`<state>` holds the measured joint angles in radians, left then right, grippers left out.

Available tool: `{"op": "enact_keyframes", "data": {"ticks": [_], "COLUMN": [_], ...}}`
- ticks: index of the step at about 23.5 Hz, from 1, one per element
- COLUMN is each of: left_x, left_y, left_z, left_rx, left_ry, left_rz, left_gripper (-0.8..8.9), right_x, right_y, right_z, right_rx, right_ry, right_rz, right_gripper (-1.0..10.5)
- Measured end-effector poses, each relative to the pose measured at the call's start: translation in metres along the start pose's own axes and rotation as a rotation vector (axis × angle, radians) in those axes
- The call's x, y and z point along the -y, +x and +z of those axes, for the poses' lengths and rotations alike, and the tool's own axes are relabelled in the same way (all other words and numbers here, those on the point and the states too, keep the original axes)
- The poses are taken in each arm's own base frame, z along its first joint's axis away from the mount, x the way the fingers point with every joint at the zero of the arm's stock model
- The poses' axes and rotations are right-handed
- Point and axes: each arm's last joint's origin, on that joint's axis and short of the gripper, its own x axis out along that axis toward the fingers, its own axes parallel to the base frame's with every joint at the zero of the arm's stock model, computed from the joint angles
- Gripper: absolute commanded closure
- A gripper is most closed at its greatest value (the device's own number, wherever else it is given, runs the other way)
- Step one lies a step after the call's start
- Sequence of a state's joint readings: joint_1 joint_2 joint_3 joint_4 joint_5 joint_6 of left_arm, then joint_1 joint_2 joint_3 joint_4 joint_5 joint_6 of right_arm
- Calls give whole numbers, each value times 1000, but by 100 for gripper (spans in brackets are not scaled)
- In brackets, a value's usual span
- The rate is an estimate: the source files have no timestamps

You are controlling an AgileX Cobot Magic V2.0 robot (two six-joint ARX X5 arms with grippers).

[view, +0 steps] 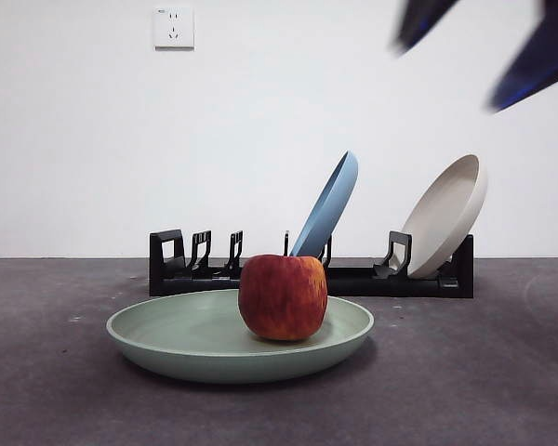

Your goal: Take the green plate from the plate rack,put the plate on the table,take the apple from the table,put the apple in the plate

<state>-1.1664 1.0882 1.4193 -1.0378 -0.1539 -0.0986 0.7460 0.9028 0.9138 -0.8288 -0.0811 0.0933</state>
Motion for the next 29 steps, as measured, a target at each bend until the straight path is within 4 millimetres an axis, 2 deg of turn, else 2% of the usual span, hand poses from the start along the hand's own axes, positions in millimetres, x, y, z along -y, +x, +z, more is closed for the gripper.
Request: {"op": "enact_keyframes", "data": {"ticks": [3, 6, 7, 8, 11, 12, 13, 29], "left_x": [0, 1, 1, 2, 2, 2, 2, 2], "left_y": [0, -1, -1, -1, -1, -1, -1, -2], "left_z": [-7, -12, -12, -12, -13, -14, -14, -17], "left_rx": [-70, -124, -130, -133, -148, -154, -158, -184], "left_ry": [11, 14, 13, 12, 12, 13, 13, 12], "left_rz": [-2, -61, -84, -96, -114, -115, -116, -112], "left_gripper": [378, 392, 471, 542, 825, 818, 822, 817], "right_x": [-3, -4, -3, -3, -3, -3, -3, -4], "right_y": [-31, -44, -46, -47, -47, -47, -47, -47], "right_z": [-26, -41, -43, -44, -45, -45, -45, -43], "right_rx": [-53, -105, -116, -120, -122, -122, -121, -110], "right_ry": [8, 25, 29, 31, 42, 43, 45, 49], "right_rz": [99, 119, 118, 117, 117, 117, 117, 117], "right_gripper": [415, 416, 437, 491, 844, 980, 948, 946]}}
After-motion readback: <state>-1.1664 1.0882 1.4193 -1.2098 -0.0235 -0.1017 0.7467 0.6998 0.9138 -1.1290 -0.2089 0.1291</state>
